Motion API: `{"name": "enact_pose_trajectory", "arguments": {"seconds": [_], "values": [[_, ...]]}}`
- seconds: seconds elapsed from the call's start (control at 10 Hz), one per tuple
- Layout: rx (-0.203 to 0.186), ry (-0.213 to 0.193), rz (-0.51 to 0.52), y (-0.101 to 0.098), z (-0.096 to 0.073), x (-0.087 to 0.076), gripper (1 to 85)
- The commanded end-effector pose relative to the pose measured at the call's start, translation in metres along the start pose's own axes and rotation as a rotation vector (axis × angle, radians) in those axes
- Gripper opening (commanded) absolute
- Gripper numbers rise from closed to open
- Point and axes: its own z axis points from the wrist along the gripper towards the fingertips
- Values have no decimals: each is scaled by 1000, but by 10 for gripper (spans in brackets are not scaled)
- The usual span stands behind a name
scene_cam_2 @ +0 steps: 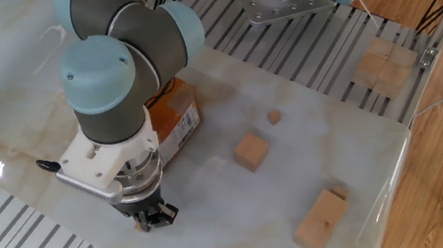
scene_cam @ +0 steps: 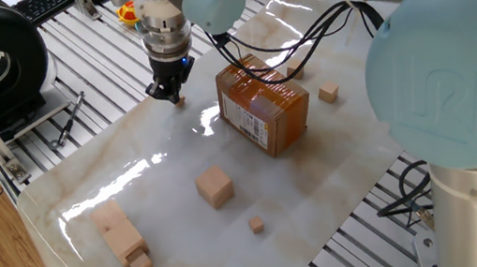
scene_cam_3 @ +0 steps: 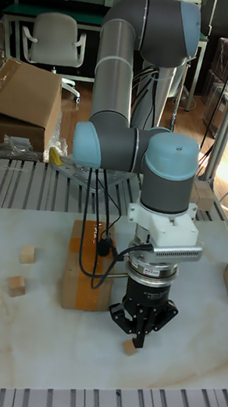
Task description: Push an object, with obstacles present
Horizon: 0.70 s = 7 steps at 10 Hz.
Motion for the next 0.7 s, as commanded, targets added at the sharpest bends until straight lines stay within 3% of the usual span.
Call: {"name": "enact_pose_trajectory", "arguments": {"seconds": [0.0,0.6], "values": [[-25,-6,16,4,-1,-2,13],[-47,0,32,10,-1,-1,13]]}}
